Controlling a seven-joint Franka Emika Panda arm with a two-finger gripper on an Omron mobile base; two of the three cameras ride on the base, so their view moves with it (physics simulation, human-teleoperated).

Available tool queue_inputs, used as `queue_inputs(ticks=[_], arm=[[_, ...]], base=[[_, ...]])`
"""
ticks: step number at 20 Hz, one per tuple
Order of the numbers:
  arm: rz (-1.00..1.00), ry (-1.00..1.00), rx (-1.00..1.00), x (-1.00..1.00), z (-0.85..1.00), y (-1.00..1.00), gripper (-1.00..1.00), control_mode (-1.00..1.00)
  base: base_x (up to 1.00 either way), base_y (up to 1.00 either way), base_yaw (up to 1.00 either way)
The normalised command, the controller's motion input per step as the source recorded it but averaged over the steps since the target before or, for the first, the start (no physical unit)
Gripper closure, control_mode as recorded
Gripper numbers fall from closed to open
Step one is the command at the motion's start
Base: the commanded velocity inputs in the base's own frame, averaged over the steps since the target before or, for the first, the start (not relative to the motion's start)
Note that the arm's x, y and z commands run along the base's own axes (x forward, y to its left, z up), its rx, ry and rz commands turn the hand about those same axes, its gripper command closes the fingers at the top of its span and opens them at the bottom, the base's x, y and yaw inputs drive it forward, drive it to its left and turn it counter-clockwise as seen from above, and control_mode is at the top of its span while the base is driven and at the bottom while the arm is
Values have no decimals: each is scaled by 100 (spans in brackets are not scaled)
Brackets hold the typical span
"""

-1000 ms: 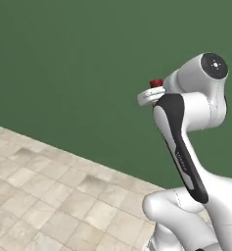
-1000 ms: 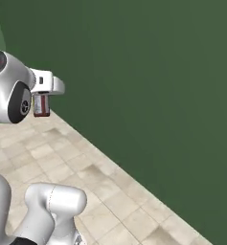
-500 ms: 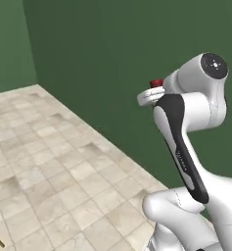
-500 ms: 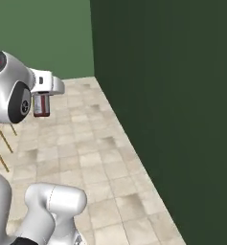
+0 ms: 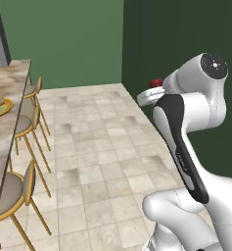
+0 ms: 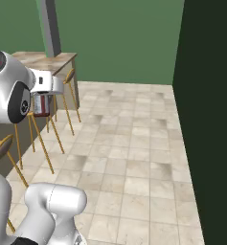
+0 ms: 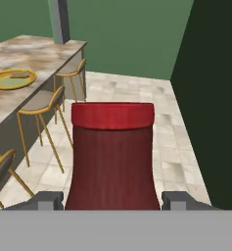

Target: Move the hot dog bun to the plate on the dining table and place the condiment next to that plate. Then navigate to the fridge and take the sausage and place it on the plate as well.

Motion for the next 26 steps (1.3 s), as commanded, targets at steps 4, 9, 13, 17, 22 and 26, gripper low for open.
queue_inputs(ticks=[4, 9, 13, 17, 22, 26], arm=[[0, 0, 0, 0, 0, 0, 100, 100], [0, 0, 0, 0, 0, 0, 100, 100], [0, 0, 0, 0, 0, 0, 100, 100], [0, 0, 0, 0, 0, 0, 100, 100], [0, 0, 0, 0, 0, 0, 100, 100], [0, 0, 0, 0, 0, 0, 100, 100]], base=[[86, -34, 57], [85, -48, 52], [83, -50, 52], [74, -50, 53], [71, -49, 54], [61, -51, 54]])
